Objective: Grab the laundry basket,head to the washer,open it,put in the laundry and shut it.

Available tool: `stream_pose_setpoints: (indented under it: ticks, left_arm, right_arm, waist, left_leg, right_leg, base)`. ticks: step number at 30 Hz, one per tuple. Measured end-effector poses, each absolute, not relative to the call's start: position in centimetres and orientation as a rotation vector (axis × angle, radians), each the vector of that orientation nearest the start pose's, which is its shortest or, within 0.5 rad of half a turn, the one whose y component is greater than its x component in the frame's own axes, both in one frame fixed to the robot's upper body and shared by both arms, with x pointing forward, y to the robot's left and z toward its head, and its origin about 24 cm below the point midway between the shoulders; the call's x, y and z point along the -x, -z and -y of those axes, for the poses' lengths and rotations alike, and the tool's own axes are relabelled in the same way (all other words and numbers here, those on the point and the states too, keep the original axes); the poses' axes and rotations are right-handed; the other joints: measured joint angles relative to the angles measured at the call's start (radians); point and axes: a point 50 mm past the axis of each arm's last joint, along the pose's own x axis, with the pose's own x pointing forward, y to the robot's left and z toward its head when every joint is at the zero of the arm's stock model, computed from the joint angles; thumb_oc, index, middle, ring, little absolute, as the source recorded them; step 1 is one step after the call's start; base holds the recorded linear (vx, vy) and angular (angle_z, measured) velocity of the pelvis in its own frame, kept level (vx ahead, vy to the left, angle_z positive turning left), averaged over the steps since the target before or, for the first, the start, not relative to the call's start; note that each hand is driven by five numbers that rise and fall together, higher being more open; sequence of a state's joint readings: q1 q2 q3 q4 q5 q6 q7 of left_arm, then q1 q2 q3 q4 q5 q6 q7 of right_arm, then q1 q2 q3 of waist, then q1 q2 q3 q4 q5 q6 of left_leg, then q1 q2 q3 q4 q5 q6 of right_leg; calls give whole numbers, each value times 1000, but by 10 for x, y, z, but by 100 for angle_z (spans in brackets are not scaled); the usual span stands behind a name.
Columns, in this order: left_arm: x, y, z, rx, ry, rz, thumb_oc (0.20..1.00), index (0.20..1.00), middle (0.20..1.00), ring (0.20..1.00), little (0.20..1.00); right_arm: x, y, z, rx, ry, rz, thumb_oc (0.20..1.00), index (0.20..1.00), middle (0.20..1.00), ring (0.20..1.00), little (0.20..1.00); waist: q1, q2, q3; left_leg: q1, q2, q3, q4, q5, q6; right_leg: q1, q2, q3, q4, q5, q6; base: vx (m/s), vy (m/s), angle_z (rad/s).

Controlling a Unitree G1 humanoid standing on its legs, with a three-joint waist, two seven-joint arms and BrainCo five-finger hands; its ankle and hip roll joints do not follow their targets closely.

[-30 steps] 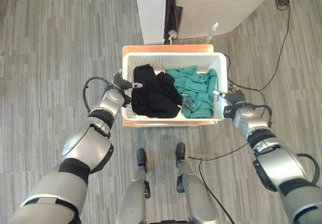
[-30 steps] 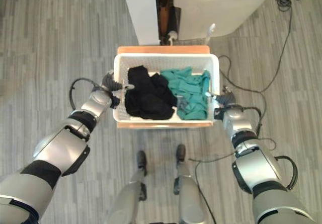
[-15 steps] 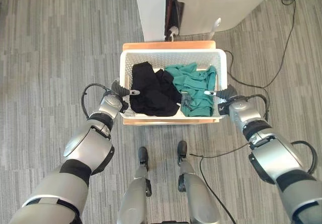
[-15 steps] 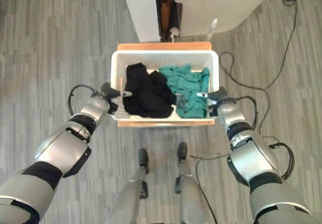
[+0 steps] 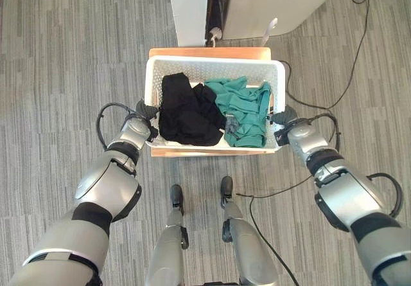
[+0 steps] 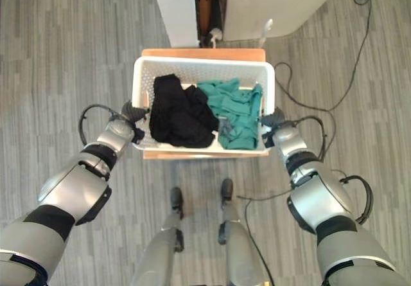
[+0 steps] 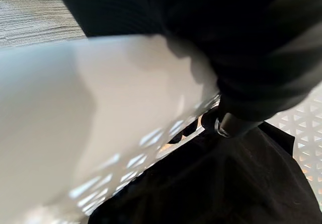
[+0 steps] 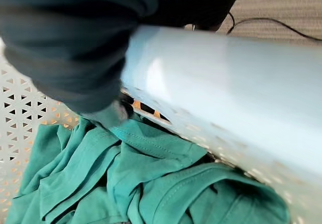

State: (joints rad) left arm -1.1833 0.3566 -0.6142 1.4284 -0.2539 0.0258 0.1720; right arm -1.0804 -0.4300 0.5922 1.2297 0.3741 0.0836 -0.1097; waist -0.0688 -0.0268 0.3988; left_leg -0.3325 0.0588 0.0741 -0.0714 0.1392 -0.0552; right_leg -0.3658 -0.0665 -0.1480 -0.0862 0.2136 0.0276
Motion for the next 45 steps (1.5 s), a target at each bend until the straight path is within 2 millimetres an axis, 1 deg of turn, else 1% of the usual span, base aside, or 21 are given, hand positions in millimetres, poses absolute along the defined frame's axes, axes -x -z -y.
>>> stream_pose_setpoints:
  ticks: [4,7,9,11,12,13,15,16,17,18,19,20,22,23,26,28,30,32,42,43,45]
  left_arm:
    - [-413,-129,-202,-693,-148,-226,200,200,200,200,200]
    - [-410,-121,-204,-691,-140,-219,200,200,200,200,200]
    - [-406,-115,-202,-691,-107,-191,200,200,200,200,200]
    - [-397,-101,-199,-685,-55,-172,200,200,200,200,200]
    - [-395,-93,-197,-689,-40,-192,200,200,200,200,200]
    - [-394,-92,-196,-689,-37,-196,200,200,200,200,200]
    - [-395,-96,-195,-684,-34,-184,200,200,200,200,200]
    - [-389,-103,-188,-671,10,-121,200,200,200,200,200]
    - [-358,-102,-177,-668,168,1,200,200,200,200,200]
    - [-343,-83,-166,-656,273,-14,200,200,200,200,200]
    - [-327,-51,-155,-625,382,-106,200,200,200,200,200]
    - [-326,-40,-147,-609,414,-152,200,200,200,200,200]
    - [-327,-39,-142,-596,429,-154,200,200,200,200,200]
    - [-334,-42,-143,-616,430,-164,200,200,200,200,200]
    - [-344,-48,-143,-629,425,-187,200,200,200,200,200]
    - [-345,-50,-145,-625,413,-190,200,200,200,200,200]
    - [-345,-48,-148,-629,400,-215,200,200,200,200,200]
    - [-346,-49,-152,-630,389,-217,200,200,200,200,200]
    - [-346,-48,-157,-637,377,-230,200,200,200,200,200]
    - [-345,-47,-157,-636,378,-232,200,200,200,200,200]
    - [-345,-44,-156,-633,378,-244,200,200,200,200,200]
  right_arm:
    - [-408,-120,203,542,77,-244,200,200,200,200,200]
    - [-401,-116,204,563,56,-209,200,200,200,200,200]
    - [-390,-112,211,559,41,-177,200,200,200,200,200]
    - [-376,-102,222,556,46,-170,200,200,200,200,200]
    - [-373,-97,224,562,47,-185,200,200,200,200,200]
    - [-373,-97,225,564,49,-186,200,200,200,200,200]
    - [-371,-100,229,547,60,-183,200,200,200,200,200]
    - [-361,-110,239,494,79,-132,200,200,200,200,200]
    - [-323,-105,271,485,89,-117,200,200,200,200,200]
    - [-310,-89,281,508,83,-183,200,200,200,200,200]
    - [-295,-69,298,566,48,-318,200,200,200,200,200]
    - [-295,-68,306,593,32,-358,200,200,200,200,200]
    - [-299,-76,310,606,43,-347,200,200,200,200,200]
    - [-313,-83,311,620,33,-355,200,200,200,200,200]
    - [-326,-81,309,612,20,-409,200,200,200,200,200]
    - [-325,-77,307,602,3,-430,200,200,200,200,200]
    - [-330,-69,301,564,9,-462,200,200,200,200,200]
    - [-329,-62,297,554,-1,-484,200,200,200,200,200]
    - [-329,-54,290,568,-18,-516,200,200,200,200,200]
    - [-328,-51,290,568,-19,-524,200,200,200,200,200]
    - [-327,-47,291,558,-12,-538,200,200,200,200,200]
  waist:
    - [0,0,0]
    - [-1,-2,2]
    - [2,-3,3]
    - [2,-9,6]
    - [0,-10,6]
    - [0,-11,5]
    - [2,-11,7]
    - [8,4,37]
    - [15,38,134]
    - [12,49,104]
    - [18,61,-28]
    - [25,68,-93]
    - [25,71,-137]
    - [21,69,-143]
    - [21,77,-151]
    - [25,95,-165]
    - [24,103,-170]
    - [25,108,-174]
    - [25,104,-181]
    - [24,99,-201]
    - [21,87,-211]
  left_leg:
    - [4,1,5,-3,1,1]
    - [32,1,16,-19,4,4]
    - [44,0,15,-20,3,4]
    - [82,0,14,-20,3,5]
    - [104,0,13,-21,-2,8]
    - [108,-2,13,-21,-7,9]
    - [106,-7,18,-20,-10,5]
    - [127,-8,13,-20,-10,6]
    - [276,-8,-14,-21,-17,11]
    - [314,-9,-16,-22,-19,10]
    - [341,-12,-17,-27,-70,12]
    - [348,-18,-13,-27,-86,17]
    - [341,-21,-9,-26,-88,20]
    - [340,-28,-10,-22,-78,19]
    - [362,-32,-9,-22,-69,27]
    - [368,-32,-11,-22,-71,29]
    - [384,-33,-7,-22,-73,32]
    - [396,-34,-6,-22,-75,34]
    - [396,-34,-3,-22,-76,36]
    - [381,-34,-2,-22,-76,36]
    - [381,-38,2,-22,-76,37]
  right_leg:
    - [1,0,1,0,0,0]
    - [18,-1,2,0,0,0]
    - [31,-2,-1,0,0,0]
    - [71,-3,-3,0,0,0]
    - [93,-3,-3,0,-3,4]
    - [97,-5,-2,-1,-12,13]
    - [94,-10,-2,1,-18,14]
    - [121,-9,-6,1,-18,13]
    - [274,-15,-37,24,-49,7]
    - [314,-17,-44,26,-54,13]
    - [344,-24,-43,33,-115,44]
    - [347,-29,-41,32,-134,49]
    - [330,-34,-37,36,-134,49]
    - [335,-37,-41,24,-106,48]
    - [367,-40,-39,-1,-89,47]
    - [374,-39,-39,-1,-90,47]
    - [387,-39,-33,-1,-90,47]
    - [399,-39,-31,-1,-90,47]
    - [396,-39,-23,-1,-88,47]
    - [381,-39,-22,-1,-88,46]
    - [377,-38,-18,0,-84,46]
  base:
    - [14,-6,-3]
    - [66,-3,-5]
    - [80,-3,2]
    - [19,0,6]
    - [0,0,4]
    - [144,19,1]
    - [265,26,0]
    - [152,13,26]
    - [53,8,39]
    - [61,12,34]
    - [32,7,8]
    - [56,17,-1]
    - [64,27,-5]
    - [45,36,-8]
    - [16,13,0]
    - [29,58,1]
    - [23,54,-5]
    - [6,30,-4]
    - [0,0,0]
    - [-13,59,-2]
    - [-50,141,-5]
